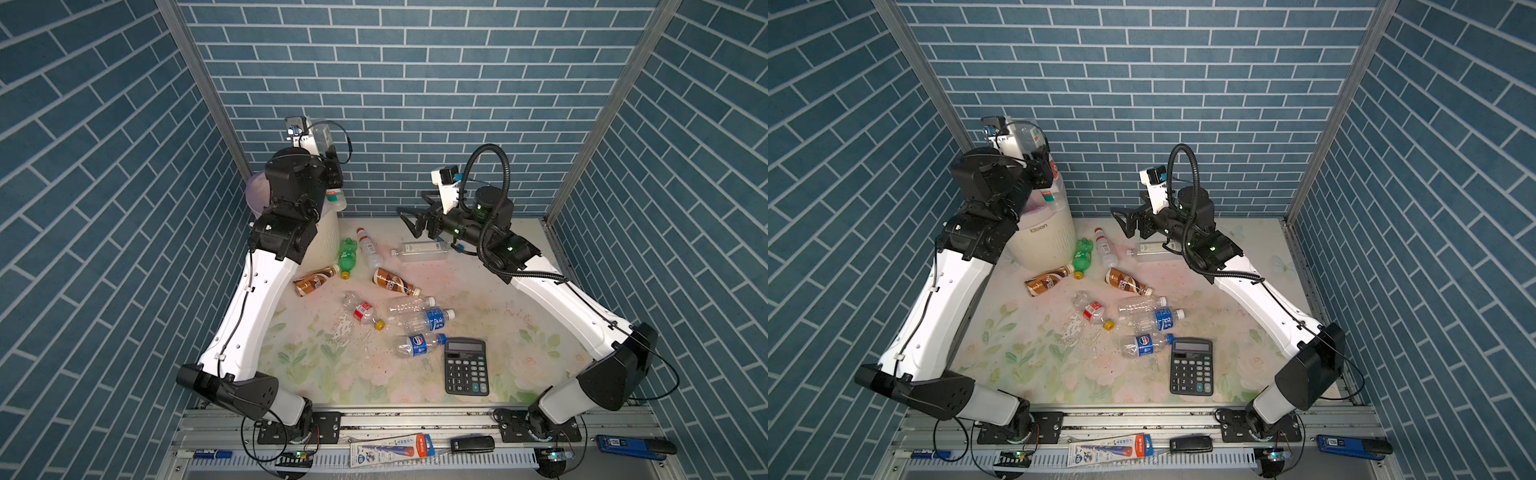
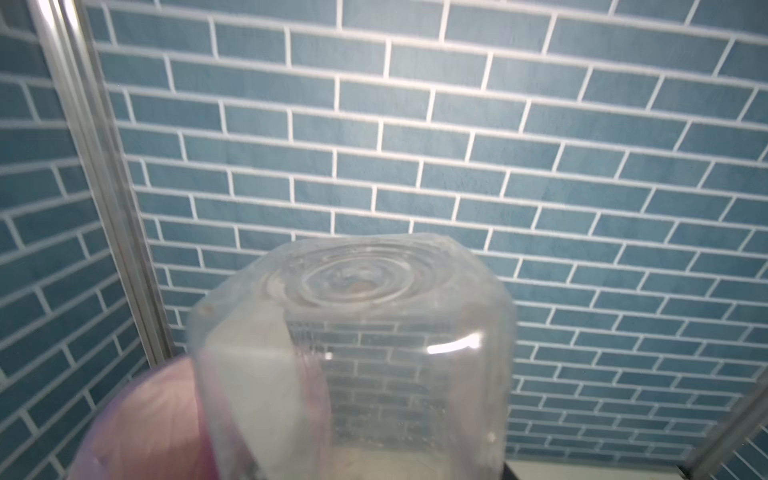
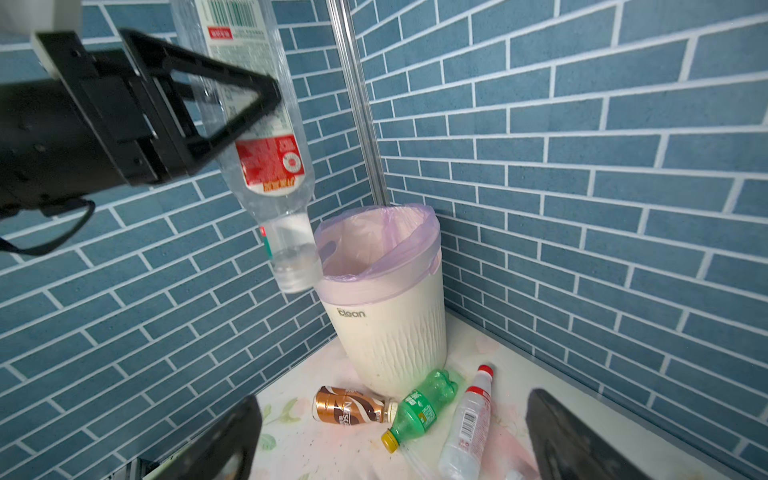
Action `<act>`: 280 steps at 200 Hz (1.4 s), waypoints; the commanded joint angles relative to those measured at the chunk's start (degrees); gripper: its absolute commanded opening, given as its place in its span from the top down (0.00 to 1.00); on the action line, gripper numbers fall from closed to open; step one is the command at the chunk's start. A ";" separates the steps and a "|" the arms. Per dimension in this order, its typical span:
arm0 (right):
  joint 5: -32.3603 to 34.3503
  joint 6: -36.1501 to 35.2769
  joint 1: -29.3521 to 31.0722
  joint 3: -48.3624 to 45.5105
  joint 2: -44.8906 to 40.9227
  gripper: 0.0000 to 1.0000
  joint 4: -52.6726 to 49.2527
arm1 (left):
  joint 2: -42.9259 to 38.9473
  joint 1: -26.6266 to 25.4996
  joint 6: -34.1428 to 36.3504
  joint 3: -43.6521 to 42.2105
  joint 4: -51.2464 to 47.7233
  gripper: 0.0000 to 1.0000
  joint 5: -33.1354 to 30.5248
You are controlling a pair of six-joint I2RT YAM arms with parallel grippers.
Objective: Throw the plastic bottles in the bin
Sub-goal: 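Raise the red-label bottle over the bin and open the left gripper, then bring left gripper back toward the pile while right gripper reaches the white-label bottle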
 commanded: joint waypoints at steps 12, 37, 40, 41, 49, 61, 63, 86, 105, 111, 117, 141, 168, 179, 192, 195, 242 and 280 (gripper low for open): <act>-0.75 -2.21 0.22 4.38 1.29 0.01 -0.95 | 1.01 1.83 10.45 6.23 7.06 0.46 -2.91; -0.18 -3.18 0.22 5.73 2.32 0.01 -2.53 | 3.90 5.55 9.17 10.44 6.43 0.46 -1.92; -0.18 -3.26 0.24 5.89 2.51 0.01 -2.74 | 4.23 6.07 8.57 10.61 6.39 0.46 -1.59; -0.18 -3.28 0.23 5.90 2.62 0.01 -2.82 | 4.34 6.24 8.34 10.58 6.34 0.46 -1.45; -0.26 -3.30 0.24 6.45 3.02 0.01 -3.40 | 5.28 7.86 6.44 10.20 6.20 0.46 -0.08; -0.26 -3.39 0.21 7.52 3.89 0.01 -4.56 | 7.91 10.66 3.51 9.32 5.84 0.46 2.00; -0.26 -3.35 0.18 7.65 4.05 0.01 -4.74 | 8.47 11.17 2.92 9.30 5.63 0.46 2.20; -0.88 -3.05 0.22 9.17 5.22 0.01 -6.49 | 18.99 17.36 -6.04 16.03 -4.55 0.39 3.26; -1.27 -2.78 0.22 9.44 5.29 0.01 -7.83 | 28.13 19.76 -10.99 29.08 -19.61 0.01 2.35; -1.40 -2.78 0.18 9.28 5.20 0.01 -8.01 | 29.01 19.76 -10.80 30.71 -21.16 0.01 2.77; -1.41 -2.71 0.24 8.99 5.03 0.01 -8.10 | 28.82 19.69 -10.83 30.49 -21.03 0.01 3.90; -1.32 -2.36 0.18 8.10 4.75 0.01 -8.07 | 22.86 19.11 -11.46 20.20 -12.89 0.01 7.77; -0.41 -1.73 0.20 7.06 4.57 0.01 -7.66 | 18.00 17.50 -11.49 13.26 -8.95 0.01 8.89; 0.07 -1.57 0.24 6.80 4.57 0.01 -7.69 | 17.29 16.23 -10.92 12.92 -9.68 0.01 8.89; 0.72 -1.46 0.10 6.60 4.48 0.01 -7.79 | 16.31 14.59 -10.79 12.32 -10.40 0.01 9.13; 0.99 -1.46 0.13 6.49 4.42 0.01 -7.86 | 16.03 14.11 -10.72 11.97 -10.40 0.01 9.28; 4.37 -0.78 -1.19 4.41 2.41 0.01 -9.29 | 11.51 6.58 -11.82 3.17 -6.34 0.01 15.36; 6.85 -0.32 -3.47 0.76 -0.87 0.01 -10.96 | 9.73 -0.36 -13.93 -3.35 -4.85 0.01 17.01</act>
